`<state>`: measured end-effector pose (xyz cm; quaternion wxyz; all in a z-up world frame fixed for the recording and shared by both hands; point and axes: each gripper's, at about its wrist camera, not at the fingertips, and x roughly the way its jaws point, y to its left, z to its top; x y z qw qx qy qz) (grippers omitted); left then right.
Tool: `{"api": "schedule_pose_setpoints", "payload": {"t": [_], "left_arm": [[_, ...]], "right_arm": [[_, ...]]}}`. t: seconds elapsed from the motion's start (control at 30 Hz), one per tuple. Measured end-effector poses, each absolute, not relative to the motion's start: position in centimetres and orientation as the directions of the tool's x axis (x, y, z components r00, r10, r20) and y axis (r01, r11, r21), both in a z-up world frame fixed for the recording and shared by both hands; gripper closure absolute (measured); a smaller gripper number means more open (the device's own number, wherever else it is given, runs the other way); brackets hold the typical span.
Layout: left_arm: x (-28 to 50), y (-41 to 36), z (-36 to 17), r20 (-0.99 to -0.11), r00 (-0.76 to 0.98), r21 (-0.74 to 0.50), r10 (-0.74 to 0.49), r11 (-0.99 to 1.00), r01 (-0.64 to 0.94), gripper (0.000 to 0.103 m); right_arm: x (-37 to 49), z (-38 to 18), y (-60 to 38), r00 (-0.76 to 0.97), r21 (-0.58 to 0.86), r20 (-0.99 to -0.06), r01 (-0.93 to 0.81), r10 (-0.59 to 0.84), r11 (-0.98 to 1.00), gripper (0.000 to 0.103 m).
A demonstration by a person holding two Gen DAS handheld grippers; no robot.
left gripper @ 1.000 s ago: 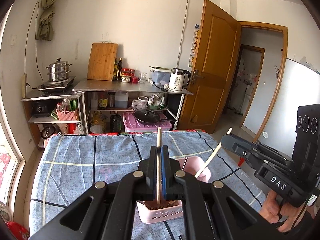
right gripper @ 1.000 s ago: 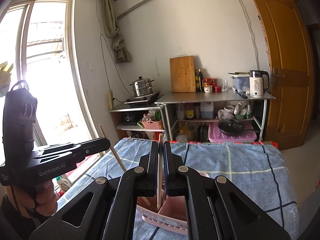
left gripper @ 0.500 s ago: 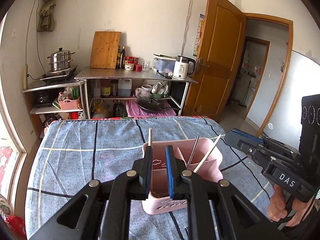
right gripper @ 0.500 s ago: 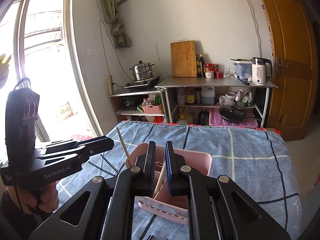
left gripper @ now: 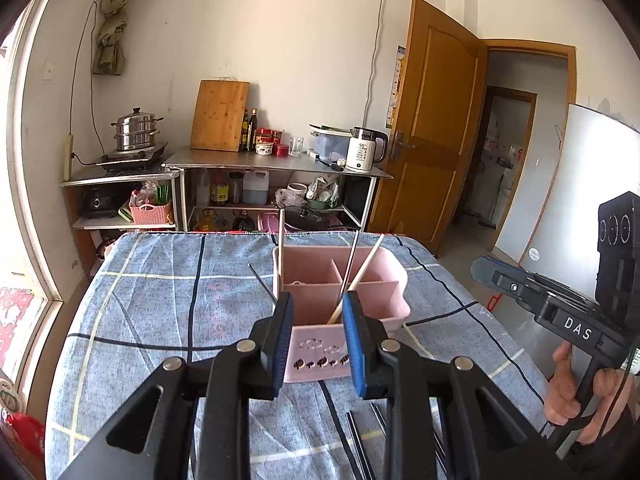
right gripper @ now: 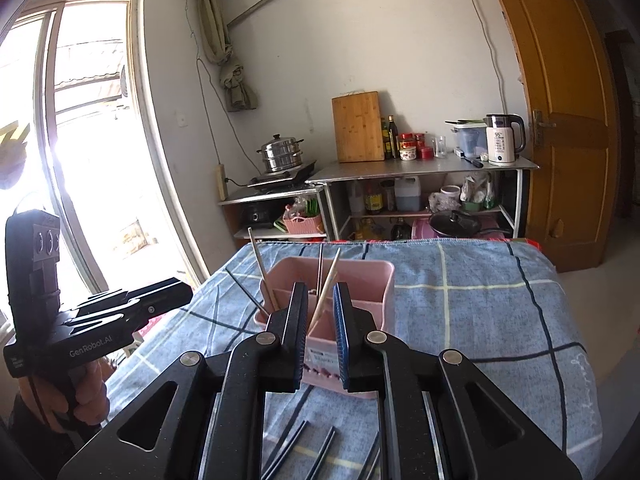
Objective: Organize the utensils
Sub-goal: 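Drop the wooden chopsticks into the basket by opening both tools, then move both tools down to the black chopsticks lying on the cloth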
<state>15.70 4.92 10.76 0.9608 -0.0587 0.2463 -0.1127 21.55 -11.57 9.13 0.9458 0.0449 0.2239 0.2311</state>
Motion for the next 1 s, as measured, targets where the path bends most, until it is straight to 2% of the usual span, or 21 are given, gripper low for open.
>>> {"api": "schedule_pose_setpoints", "payload": {"t": [0.2, 0.6, 1.0], "left_arm": [[11.7, 3.3, 9.2, -0.461, 0.859, -0.145, -0.223, 0.974, 0.175, 0.069], [7.6, 1.6, 6.3, -0.495, 0.848, -0.116, -0.191, 0.981, 0.154, 0.069], [6.0, 0.9, 5.0, -0.509, 0.841, -0.108, -0.187, 0.982, 0.153, 0.069]], "right_arm": [[18.1, 7.3, -12.8, 0.790, 0.189, -0.420, -0.405, 0.447, 0.894, 0.084], [13.0, 3.5, -13.7, 0.773, 0.158, -0.483, -0.386, 0.412, 0.909, 0.084], [11.5, 2.1, -14.2, 0.761, 0.152, -0.516, -0.372, 0.394, 0.916, 0.084]]}}
